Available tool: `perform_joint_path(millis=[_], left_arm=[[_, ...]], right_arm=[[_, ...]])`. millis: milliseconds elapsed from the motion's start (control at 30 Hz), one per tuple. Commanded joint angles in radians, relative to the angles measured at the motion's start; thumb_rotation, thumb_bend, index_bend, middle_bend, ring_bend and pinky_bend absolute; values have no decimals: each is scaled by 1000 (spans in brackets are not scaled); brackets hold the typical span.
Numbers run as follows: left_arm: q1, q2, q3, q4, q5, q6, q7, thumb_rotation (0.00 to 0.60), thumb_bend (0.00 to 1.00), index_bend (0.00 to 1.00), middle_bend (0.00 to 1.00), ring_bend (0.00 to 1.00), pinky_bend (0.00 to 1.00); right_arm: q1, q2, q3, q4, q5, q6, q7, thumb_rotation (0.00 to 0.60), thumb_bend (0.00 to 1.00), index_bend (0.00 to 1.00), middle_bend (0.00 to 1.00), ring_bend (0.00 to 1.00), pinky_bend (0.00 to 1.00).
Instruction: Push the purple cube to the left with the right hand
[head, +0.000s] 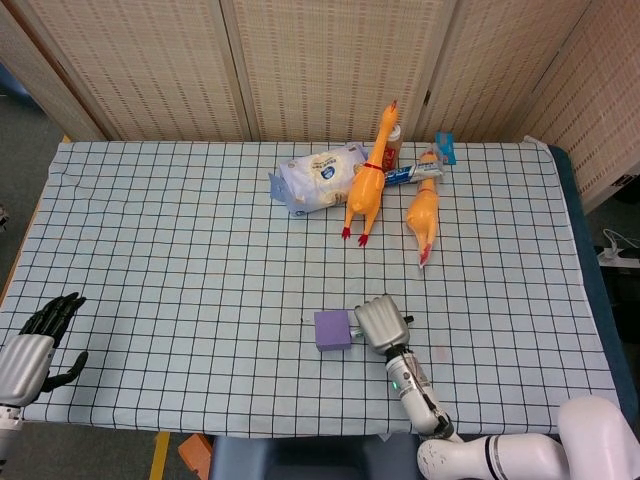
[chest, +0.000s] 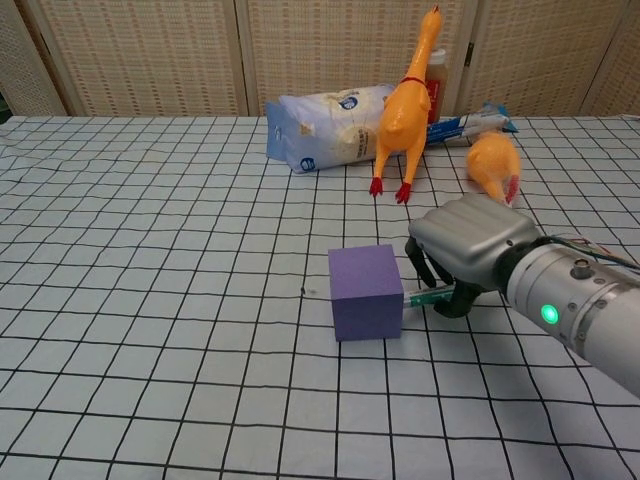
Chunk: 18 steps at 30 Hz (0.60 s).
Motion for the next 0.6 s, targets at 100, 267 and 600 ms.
perform_joint_path(millis=[100,267,600], left_arm=[[-2,-1,1,0,1,-4,2,600,410,0,0,0,141],[-2,0,1,-1,0,-3,0,600,410,0,0,0,141],[-3,3,2,3,2,-4,-13,600,409,0,0,0,141]], right_arm=[[31,-38,23,12,31,7,-33,600,406,964,748,565,550],[73,-89,51,40,76,4,-72,600,406,964,748,568,550],[153,-177,105,76,141,8,-122,600,406,964,748,568,550]])
